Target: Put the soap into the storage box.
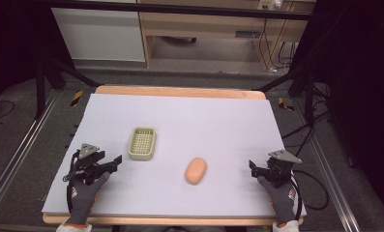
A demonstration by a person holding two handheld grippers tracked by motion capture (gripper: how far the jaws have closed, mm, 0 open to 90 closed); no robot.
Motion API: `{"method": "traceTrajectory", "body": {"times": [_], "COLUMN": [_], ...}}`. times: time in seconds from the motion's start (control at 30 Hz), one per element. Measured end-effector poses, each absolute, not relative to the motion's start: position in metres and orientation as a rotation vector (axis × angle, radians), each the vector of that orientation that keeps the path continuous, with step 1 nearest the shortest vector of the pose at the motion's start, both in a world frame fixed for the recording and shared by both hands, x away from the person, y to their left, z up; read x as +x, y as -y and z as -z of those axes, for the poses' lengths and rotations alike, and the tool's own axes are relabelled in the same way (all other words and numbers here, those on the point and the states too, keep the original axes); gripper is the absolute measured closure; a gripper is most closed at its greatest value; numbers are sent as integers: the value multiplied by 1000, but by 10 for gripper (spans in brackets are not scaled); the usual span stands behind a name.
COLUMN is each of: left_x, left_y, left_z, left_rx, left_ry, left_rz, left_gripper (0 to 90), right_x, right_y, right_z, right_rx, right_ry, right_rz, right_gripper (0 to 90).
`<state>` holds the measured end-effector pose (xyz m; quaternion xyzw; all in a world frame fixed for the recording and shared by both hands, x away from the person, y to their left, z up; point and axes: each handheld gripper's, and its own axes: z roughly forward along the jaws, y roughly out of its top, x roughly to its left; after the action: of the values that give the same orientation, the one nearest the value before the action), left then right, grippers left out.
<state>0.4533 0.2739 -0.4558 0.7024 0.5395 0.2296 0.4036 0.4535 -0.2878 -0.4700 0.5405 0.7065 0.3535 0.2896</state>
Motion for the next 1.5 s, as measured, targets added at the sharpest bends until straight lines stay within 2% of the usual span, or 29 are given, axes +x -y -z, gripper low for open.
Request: {"method": "traceTrajectory", "body": {"times": [1.5], "left_x": [448], "left_y": [-233], "left_z": [443], "left_rx": [1829], "left_ry": [-1255], "left_rz": [-502], "left_gripper": [272], "right_x": [455], "right_y": [289], "right_z": [473], "right_rx": [1510], "right_ry": [-1897], "right_rz": [-925], "right_gripper": [86]}}
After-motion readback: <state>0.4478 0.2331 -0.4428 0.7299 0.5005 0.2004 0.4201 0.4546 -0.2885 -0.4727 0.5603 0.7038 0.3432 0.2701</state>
